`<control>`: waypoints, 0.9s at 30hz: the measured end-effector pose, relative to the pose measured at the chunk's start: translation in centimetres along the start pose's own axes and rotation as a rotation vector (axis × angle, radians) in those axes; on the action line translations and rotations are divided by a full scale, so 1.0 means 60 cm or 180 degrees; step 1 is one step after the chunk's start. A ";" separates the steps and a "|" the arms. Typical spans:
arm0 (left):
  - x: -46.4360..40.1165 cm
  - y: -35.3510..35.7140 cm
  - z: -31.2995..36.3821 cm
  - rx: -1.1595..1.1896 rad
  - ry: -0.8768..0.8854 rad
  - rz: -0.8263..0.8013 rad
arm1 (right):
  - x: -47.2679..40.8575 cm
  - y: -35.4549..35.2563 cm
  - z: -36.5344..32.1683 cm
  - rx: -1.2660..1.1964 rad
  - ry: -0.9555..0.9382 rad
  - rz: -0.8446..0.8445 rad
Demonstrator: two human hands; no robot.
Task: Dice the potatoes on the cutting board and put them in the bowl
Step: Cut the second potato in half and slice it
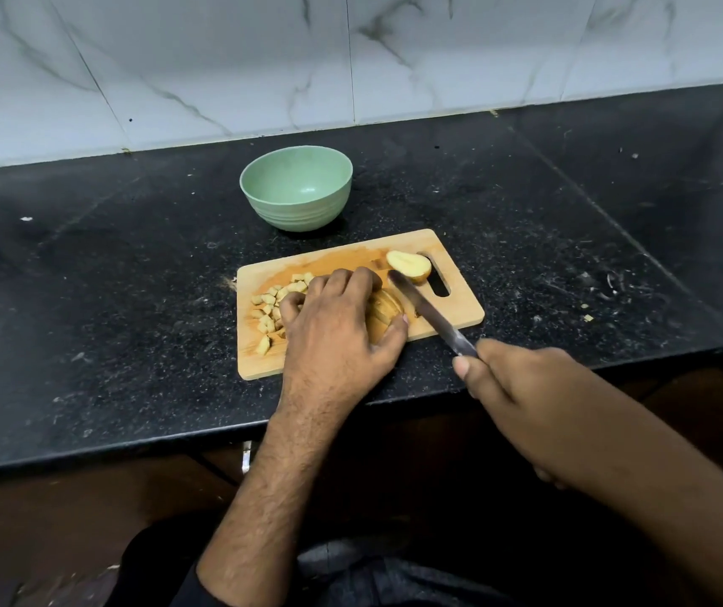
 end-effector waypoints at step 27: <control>-0.012 0.003 0.007 -0.0114 -0.0023 -0.0050 | -0.041 0.032 0.003 0.0108 -0.0198 0.0231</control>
Point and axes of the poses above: each hand's wrist, its own x-axis away from the middle knuckle, its own y-axis out of the palm, z = x × y, the point moved 3 cm from there along -x, towards the middle knuckle, and after that the axes turned 14 degrees about z, right-handed, at the moved point
